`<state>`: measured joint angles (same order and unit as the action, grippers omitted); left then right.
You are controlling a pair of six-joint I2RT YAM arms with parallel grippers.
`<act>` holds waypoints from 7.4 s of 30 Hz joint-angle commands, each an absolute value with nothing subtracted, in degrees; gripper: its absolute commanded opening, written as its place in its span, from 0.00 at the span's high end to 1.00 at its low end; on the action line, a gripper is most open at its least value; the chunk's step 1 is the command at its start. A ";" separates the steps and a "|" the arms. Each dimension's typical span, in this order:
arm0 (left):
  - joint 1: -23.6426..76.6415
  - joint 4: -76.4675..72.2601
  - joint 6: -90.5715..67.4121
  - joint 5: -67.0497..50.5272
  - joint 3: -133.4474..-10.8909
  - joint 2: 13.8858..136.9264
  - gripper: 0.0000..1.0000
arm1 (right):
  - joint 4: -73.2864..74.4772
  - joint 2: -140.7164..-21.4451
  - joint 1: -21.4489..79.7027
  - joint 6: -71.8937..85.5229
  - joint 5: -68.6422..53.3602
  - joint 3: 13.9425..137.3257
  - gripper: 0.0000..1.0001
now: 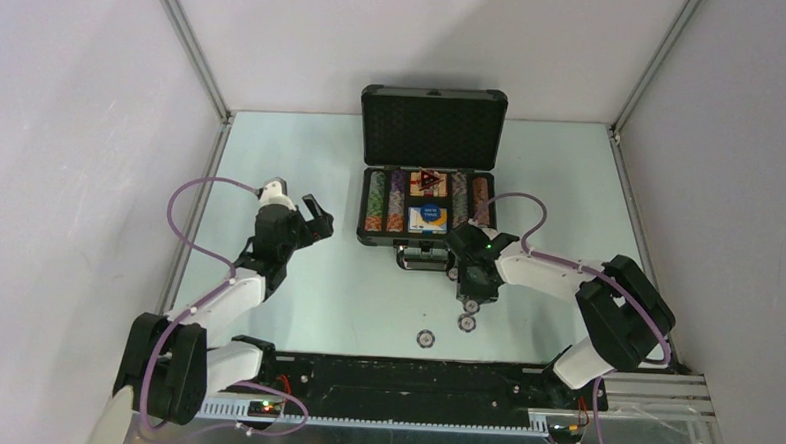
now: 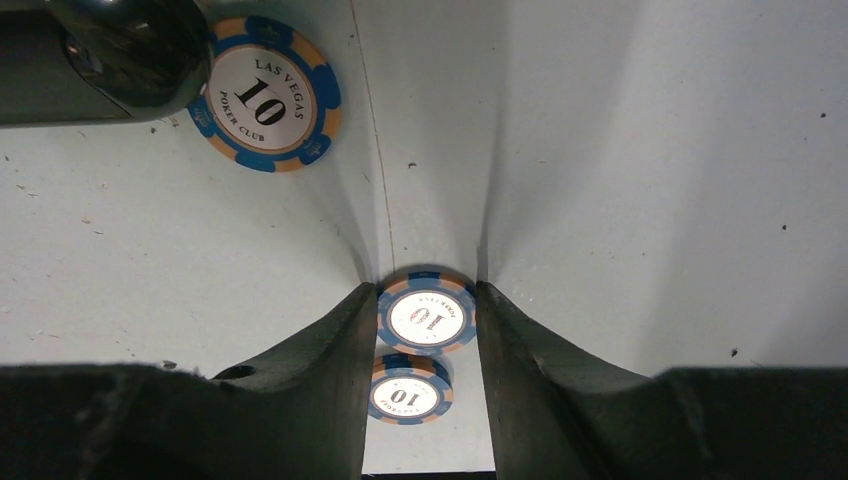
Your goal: Pack up texas hold em set
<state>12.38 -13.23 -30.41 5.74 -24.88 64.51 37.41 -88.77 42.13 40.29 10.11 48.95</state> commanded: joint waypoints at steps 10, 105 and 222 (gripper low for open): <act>12.83 -15.69 -29.57 5.33 -26.65 64.90 0.02 | 39.88 -83.37 41.10 39.47 11.87 48.43 0.55; 12.89 -16.09 -29.85 4.82 -26.89 65.77 0.02 | 40.99 -79.61 40.42 38.90 10.15 47.29 0.55; 12.75 -16.27 -29.20 5.31 -26.71 66.17 0.02 | 32.98 -94.34 43.43 32.56 14.45 56.50 0.59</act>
